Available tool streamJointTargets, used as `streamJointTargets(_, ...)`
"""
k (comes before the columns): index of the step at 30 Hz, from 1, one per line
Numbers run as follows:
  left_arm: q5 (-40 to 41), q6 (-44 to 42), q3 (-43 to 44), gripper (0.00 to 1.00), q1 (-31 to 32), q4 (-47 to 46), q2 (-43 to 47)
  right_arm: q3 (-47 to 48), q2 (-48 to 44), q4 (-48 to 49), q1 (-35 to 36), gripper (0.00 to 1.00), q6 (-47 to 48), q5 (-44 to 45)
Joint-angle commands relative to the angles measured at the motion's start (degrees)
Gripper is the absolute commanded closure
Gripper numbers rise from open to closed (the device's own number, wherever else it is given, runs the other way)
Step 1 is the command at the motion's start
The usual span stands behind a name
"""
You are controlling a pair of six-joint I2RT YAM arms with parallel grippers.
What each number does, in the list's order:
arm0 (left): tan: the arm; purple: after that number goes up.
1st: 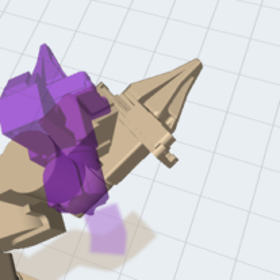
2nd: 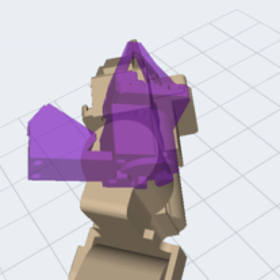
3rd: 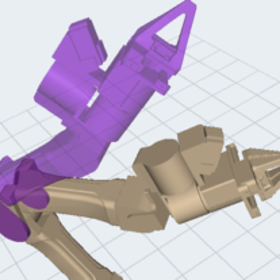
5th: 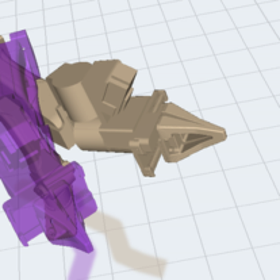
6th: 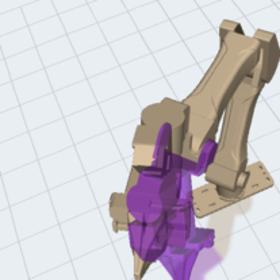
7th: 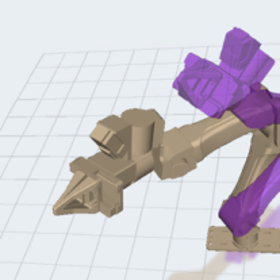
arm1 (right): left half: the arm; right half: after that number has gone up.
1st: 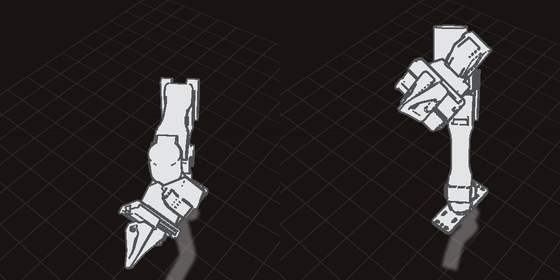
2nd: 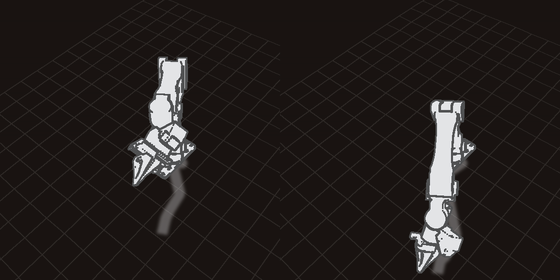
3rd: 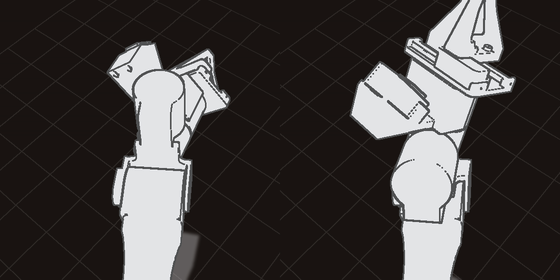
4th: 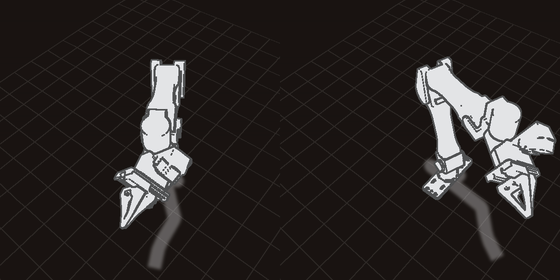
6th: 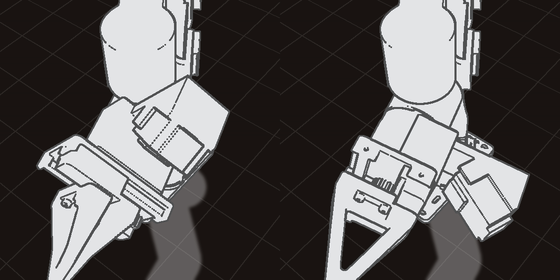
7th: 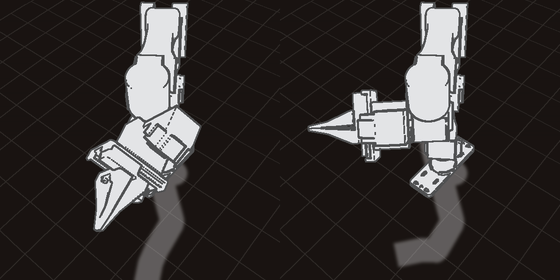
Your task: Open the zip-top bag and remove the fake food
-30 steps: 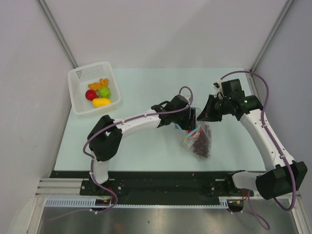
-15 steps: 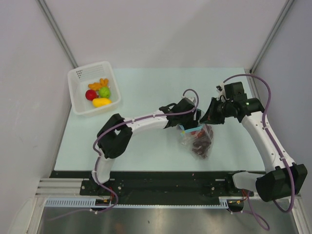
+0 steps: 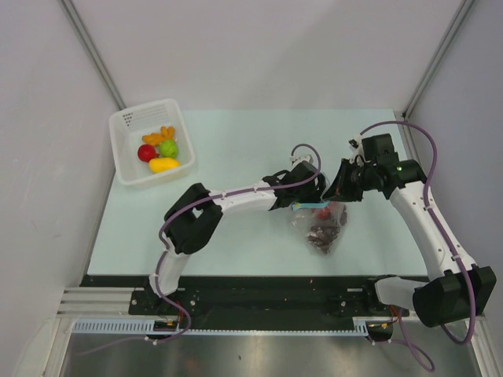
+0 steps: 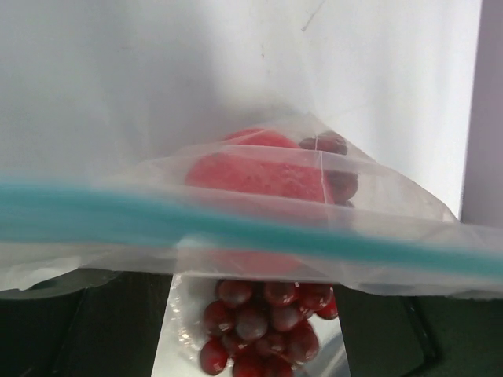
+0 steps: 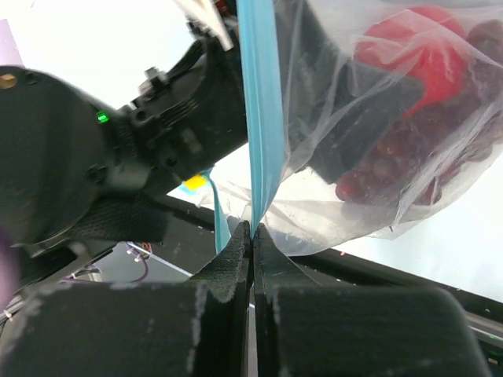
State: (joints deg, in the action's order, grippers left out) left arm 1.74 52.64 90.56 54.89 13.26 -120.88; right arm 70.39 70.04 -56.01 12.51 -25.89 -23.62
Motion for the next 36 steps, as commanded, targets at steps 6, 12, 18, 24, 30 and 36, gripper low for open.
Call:
streamJointTargets(6, -1.2, 8.3, -0.8, 0.21, -0.4, -3.3, -4.5, -0.2, -2.2, -2.6, -0.2, 1.00, 0.8, -1.2)
streamJointTargets(12, -3.9, 7.5, 0.0, 0.23, -0.4, -5.1, -5.4, -0.7, -2.6, -2.9, -0.2, 1.00, 0.9, -0.5)
streamJointTargets(18, -3.9, 2.8, -1.6, 0.69, -0.8, -6.6, -3.3, -0.9, -3.0, -3.0, -0.2, 1.00, 0.8, -0.3)
streamJointTargets(24, -2.2, -4.0, -3.8, 0.93, -0.8, -4.6, 3.0, -0.8, -3.2, -2.8, -1.1, 1.00, 1.5, 0.1)
streamJointTargets(30, -3.6, -9.4, -5.6, 1.00, -0.8, -3.1, 8.6, -0.8, -3.4, -2.4, -2.1, 1.00, 1.9, 0.1)
streamJointTargets(36, -6.7, -15.4, -4.3, 1.00, -0.8, -0.4, 12.8, -0.8, -3.9, -3.0, -2.1, 1.00, 3.6, 2.8)
